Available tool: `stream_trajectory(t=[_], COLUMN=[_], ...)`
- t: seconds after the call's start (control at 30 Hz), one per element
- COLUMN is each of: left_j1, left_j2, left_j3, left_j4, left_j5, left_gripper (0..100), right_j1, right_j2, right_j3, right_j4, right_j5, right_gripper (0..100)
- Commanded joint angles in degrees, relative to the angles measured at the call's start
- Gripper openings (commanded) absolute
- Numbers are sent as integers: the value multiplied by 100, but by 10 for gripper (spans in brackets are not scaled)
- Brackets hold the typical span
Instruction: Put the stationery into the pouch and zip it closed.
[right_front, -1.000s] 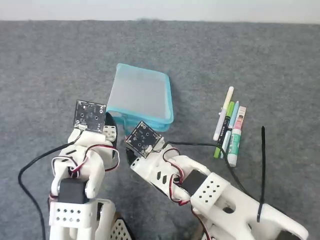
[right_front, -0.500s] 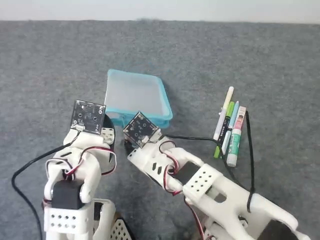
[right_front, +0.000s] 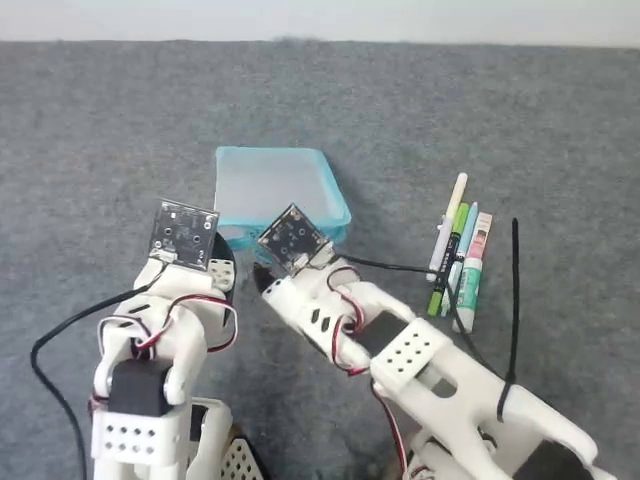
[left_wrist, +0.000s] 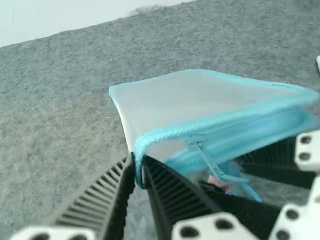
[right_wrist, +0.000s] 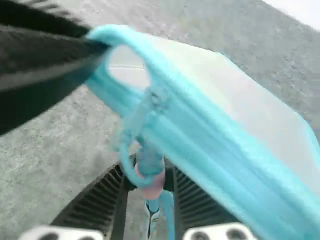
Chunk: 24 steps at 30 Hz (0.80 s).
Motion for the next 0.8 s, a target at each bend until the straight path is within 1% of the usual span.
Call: stream_trajectory(t=[0.0, 0.17, 0.27, 0.5, 0.63, 0.77], left_j1=[26, 44, 44, 44, 44, 44], left_j2=[-70, -70, -70, -70, -70, -70], left_j3=[119, 558, 743, 1086, 1191, 1209], left_j4=[-440, -870, -1064, -1547, -1758, -1802], left_j5=[-88, -70, -62, -53, -53, -53], left_gripper=[10, 11, 11, 12, 13, 29], right_j1=[400, 1121, 1376, 1393, 1349, 1226], right_j2=[-286, -743, -884, -892, -945, -954], right_j3=[-501, -1521, -2066, -2110, -2110, -2101], right_j4=[1033, 3310, 4136, 4409, 4699, 4954], right_j5=[-105, -70, -70, -53, 97, 220], right_gripper=[6, 6, 6, 6, 6, 6])
